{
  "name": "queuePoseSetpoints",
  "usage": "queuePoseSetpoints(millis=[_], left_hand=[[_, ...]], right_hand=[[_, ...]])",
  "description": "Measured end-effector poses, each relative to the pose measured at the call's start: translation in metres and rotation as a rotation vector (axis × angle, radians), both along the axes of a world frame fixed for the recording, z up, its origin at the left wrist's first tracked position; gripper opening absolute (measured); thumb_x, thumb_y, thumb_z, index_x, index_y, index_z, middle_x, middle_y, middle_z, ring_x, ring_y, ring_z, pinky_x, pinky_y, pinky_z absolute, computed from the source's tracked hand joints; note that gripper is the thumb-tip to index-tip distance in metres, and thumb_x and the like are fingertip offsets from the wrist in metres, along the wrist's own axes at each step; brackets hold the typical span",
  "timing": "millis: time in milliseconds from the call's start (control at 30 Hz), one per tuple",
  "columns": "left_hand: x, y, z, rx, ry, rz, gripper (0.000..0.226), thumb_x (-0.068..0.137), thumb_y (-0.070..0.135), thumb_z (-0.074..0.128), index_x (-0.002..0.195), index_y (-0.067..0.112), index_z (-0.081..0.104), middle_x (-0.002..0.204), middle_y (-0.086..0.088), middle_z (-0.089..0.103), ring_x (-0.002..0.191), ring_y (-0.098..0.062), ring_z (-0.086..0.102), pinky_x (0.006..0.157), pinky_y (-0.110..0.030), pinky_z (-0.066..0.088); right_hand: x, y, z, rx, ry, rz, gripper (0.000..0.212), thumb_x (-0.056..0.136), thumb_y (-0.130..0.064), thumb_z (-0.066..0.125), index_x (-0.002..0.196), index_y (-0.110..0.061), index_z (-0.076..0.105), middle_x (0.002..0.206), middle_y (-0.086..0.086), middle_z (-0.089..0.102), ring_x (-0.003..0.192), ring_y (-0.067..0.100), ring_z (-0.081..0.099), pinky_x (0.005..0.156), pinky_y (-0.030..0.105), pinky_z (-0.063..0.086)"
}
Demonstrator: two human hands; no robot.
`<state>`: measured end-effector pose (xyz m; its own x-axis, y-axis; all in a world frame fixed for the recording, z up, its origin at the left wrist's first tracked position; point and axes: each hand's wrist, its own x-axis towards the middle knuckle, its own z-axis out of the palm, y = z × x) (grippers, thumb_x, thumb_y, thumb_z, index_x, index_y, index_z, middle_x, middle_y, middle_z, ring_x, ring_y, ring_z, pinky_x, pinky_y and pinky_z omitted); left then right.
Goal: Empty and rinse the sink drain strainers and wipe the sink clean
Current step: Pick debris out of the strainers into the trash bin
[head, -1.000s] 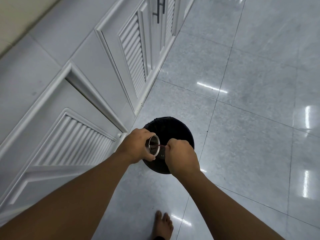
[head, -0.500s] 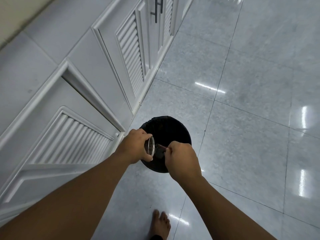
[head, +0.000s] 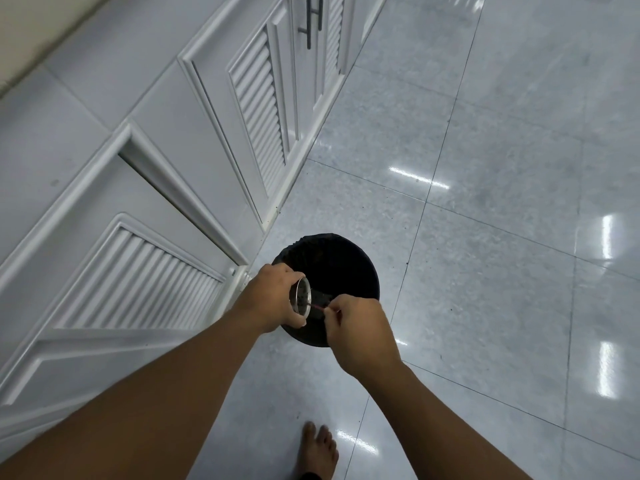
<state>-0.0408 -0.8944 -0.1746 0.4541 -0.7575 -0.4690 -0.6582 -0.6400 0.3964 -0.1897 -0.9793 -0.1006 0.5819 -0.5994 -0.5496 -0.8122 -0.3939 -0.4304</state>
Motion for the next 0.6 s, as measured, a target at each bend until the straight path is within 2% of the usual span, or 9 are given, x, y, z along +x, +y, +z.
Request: queuePoseSetpoints(millis=[100, 233, 300, 400, 500, 600], left_hand=[[-0.005, -0.003, 0.002, -0.02, 0.017, -0.001, 0.088, 0.061, 0.044, 0.088, 0.139, 0.026, 0.052, 0.132, 0.004, 0.053, 0.123, -0.017, 0.043, 0.1, -0.035, 0.047], [-0.002, -0.002, 0.005, -0.039, 0.026, 0.021, 0.086, 0.058, 0.042, 0.089, 0.136, 0.028, 0.055, 0.129, 0.006, 0.055, 0.121, -0.017, 0.044, 0.094, -0.033, 0.047], [-0.001, -0.001, 0.006, -0.046, 0.03, 0.031, 0.085, 0.058, 0.042, 0.089, 0.135, 0.028, 0.055, 0.128, 0.007, 0.055, 0.12, -0.016, 0.045, 0.094, -0.033, 0.048], [-0.006, -0.002, 0.007, -0.06, 0.069, 0.022, 0.078, 0.058, 0.042, 0.089, 0.128, 0.03, 0.058, 0.123, 0.008, 0.057, 0.115, -0.015, 0.047, 0.096, -0.036, 0.05], [-0.007, 0.0, 0.008, -0.053, 0.092, 0.0, 0.07, 0.056, 0.041, 0.089, 0.119, 0.031, 0.061, 0.115, 0.009, 0.058, 0.11, -0.015, 0.051, 0.093, -0.037, 0.051], [-0.003, 0.003, 0.009, -0.056, 0.098, 0.014, 0.067, 0.055, 0.042, 0.089, 0.115, 0.031, 0.063, 0.11, 0.009, 0.059, 0.105, -0.014, 0.052, 0.089, -0.036, 0.052]], right_hand=[[0.002, 0.002, -0.003, 0.048, 0.035, 0.029, 0.02, 0.103, -0.022, 0.052, 0.108, -0.013, 0.069, 0.091, 0.004, 0.069, 0.071, 0.014, 0.058, 0.053, 0.015, 0.034], [-0.01, -0.011, -0.002, -0.041, -0.006, -0.109, 0.022, 0.102, -0.023, 0.051, 0.101, -0.014, 0.071, 0.077, 0.0, 0.063, 0.061, 0.01, 0.055, 0.051, 0.014, 0.033], [-0.011, -0.009, 0.0, -0.046, -0.057, -0.091, 0.021, 0.102, -0.024, 0.052, 0.099, -0.016, 0.072, 0.075, -0.002, 0.064, 0.059, 0.007, 0.055, 0.049, 0.011, 0.031], [-0.002, -0.001, 0.0, 0.037, -0.106, 0.003, 0.02, 0.101, -0.026, 0.055, 0.101, -0.018, 0.074, 0.083, -0.001, 0.07, 0.067, 0.009, 0.06, 0.054, 0.009, 0.034], [0.001, 0.0, -0.006, 0.056, -0.095, -0.003, 0.02, 0.102, -0.025, 0.055, 0.104, -0.016, 0.073, 0.089, 0.001, 0.071, 0.075, 0.013, 0.064, 0.062, 0.015, 0.045], [-0.005, -0.008, -0.009, 0.008, -0.057, -0.052, 0.02, 0.102, -0.024, 0.054, 0.101, -0.017, 0.073, 0.081, -0.002, 0.066, 0.065, 0.007, 0.057, 0.053, 0.011, 0.034]])
